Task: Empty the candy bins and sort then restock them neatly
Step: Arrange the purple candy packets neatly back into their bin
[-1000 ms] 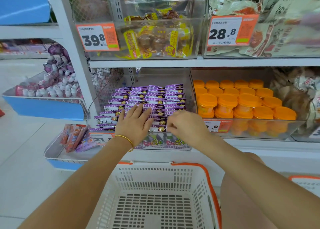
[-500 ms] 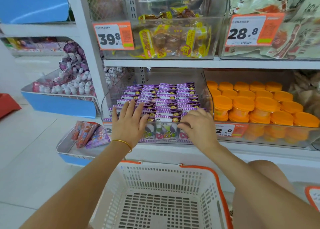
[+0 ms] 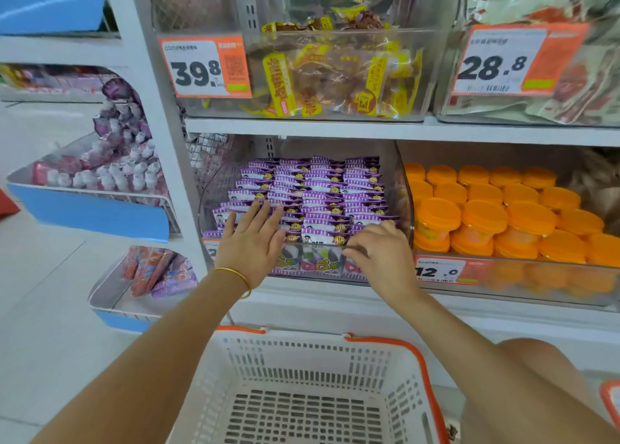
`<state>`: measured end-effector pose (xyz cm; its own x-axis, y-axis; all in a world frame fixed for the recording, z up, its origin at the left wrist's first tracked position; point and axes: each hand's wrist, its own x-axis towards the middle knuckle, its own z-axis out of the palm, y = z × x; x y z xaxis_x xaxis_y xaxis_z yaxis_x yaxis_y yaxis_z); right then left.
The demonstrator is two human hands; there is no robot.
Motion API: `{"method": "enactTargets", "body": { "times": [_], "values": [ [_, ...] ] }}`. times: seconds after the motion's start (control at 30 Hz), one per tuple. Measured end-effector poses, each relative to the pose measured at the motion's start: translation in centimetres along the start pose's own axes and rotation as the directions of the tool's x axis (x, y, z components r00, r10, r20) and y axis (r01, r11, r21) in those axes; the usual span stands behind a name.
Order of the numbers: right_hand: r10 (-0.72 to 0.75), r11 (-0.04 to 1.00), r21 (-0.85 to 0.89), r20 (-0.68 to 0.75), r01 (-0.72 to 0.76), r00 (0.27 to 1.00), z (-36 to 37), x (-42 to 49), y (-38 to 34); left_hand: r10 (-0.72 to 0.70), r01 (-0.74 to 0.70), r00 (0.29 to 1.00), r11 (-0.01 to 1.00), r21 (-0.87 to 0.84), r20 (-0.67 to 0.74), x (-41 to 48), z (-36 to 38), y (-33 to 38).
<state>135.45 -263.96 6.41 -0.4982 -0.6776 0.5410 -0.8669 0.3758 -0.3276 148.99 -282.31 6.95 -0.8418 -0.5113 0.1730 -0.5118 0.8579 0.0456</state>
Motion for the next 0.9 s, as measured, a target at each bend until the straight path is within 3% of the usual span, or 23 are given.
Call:
{"method": "enactTargets", "body": {
  "times": [0.2, 0.3, 0.37, 0.43, 0.5, 0.57, 0.7, 0.8, 0.9],
  "values": [
    [0.003, 1.0, -0.023, 0.016, -0.002, 1.0, -0.7, 0.1, -0.3, -0.038, 0.034, 0.998, 0.995, -0.095, -0.042, 1.9, -1.2, 0.8],
    [0.044, 0.998, -0.05, -0.072, -0.048, 0.996, -1.9, 1.7, -1.1, 0.016, -0.011, 0.993, 0.999, -0.037, 0.116, 4.2, -1.4, 1.7],
    [0.155, 0.977, -0.165, 0.119, -0.134, 0.981, -1.7, 3.6, -1.2, 0.042, -0.04, 0.974, 0.999, -0.013, 0.224, 4.9, -1.2, 1.9],
    [0.261, 0.952, -0.247, 0.345, -0.181, 0.901, -0.8, 4.9, -1.0, 0.073, -0.077, 0.961, 0.997, 0.004, 0.266, 5.0, -1.3, 1.7],
    [0.316, 0.935, -0.301, 0.476, -0.185, 0.821, 0.2, 5.1, -0.7, 0.103, -0.103, 0.952, 0.995, -0.016, 0.289, 5.0, -1.6, 1.4],
    [0.334, 0.928, -0.318, 0.479, -0.195, 0.812, 0.5, 5.4, -0.6, 0.104, -0.093, 0.96, 0.994, -0.054, 0.258, 5.6, -1.8, 1.1],
    [0.308, 0.924, -0.342, 0.402, -0.171, 0.862, 1.0, 8.5, 0.4, 0.079, -0.07, 0.976, 0.996, -0.05, 0.202, 8.2, -1.7, 1.3],
    [0.37, 0.902, -0.382, 0.45, -0.199, 0.813, 2.4, 9.9, 1.4, 0.062, -0.071, 0.943, 0.997, 0.015, 0.328, 9.8, -1.1, 1.7],
    [0.441, 0.871, -0.424, 0.454, -0.247, 0.774, 3.1, 10.8, 1.6, 0.082, -0.093, 0.957, 0.995, 0.027, 0.279, 11.3, -1.0, 1.5]
  ]
}}
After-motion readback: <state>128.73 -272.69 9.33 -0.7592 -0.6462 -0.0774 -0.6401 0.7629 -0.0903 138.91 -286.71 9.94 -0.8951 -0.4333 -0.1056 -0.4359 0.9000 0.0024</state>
